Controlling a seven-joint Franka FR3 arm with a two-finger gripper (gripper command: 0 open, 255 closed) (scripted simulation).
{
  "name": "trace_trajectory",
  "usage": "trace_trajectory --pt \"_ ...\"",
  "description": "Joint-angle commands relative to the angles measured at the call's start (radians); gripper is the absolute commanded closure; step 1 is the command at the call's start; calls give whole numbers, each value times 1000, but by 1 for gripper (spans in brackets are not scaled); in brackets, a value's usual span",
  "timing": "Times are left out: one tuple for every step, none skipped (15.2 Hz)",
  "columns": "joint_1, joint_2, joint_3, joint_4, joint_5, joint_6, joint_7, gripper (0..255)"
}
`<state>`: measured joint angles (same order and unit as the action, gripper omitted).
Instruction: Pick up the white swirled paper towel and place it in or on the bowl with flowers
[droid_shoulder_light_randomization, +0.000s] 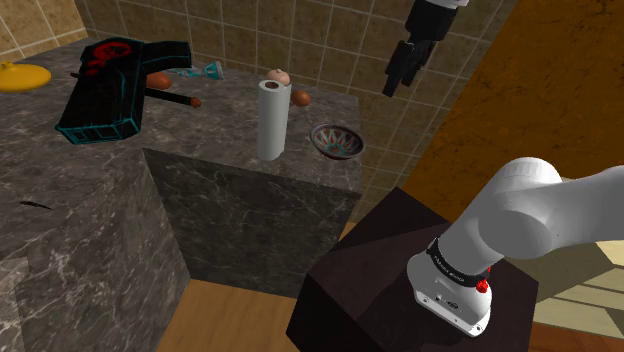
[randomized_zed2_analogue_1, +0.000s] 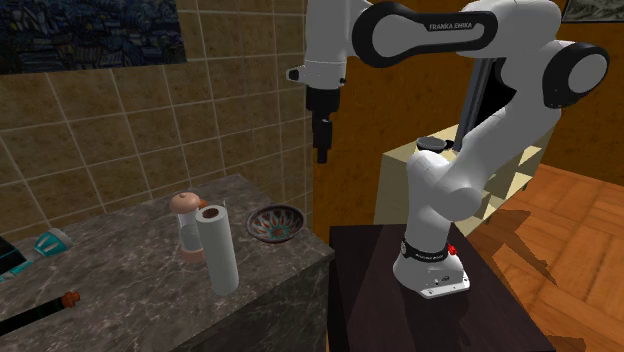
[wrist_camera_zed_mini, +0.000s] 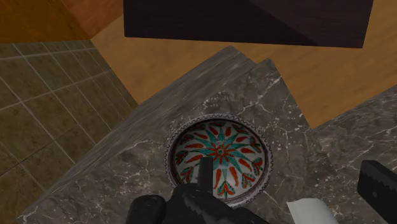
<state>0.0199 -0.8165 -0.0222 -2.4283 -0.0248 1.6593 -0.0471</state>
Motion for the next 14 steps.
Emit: trace_trajectory --pt "0 0 0 0 0 0 0 0" --pt "7 36 9 15 5 22 5 0" --pt "13 72 19 30 9 43 10 0" --pt "19 108 28 47 13 62 15 0" --pt "25 144 37 66 17 81 19 0" --pt "29 181 46 85 20 99 24 0" --pt "34 217 55 105 22 115 29 0" --pt "39 254 64 127 23 131 33 0" --pt "44 290 73 149 24 146 38 0" --pt "48 327 82 173 24 159 43 0" --pt "52 364 91 198 24 171 48 0" --pt "56 400 100 224 23 182 53 0" --pt "59 437 108 251 21 192 59 0" --pt "63 473 117 279 19 201 64 0"
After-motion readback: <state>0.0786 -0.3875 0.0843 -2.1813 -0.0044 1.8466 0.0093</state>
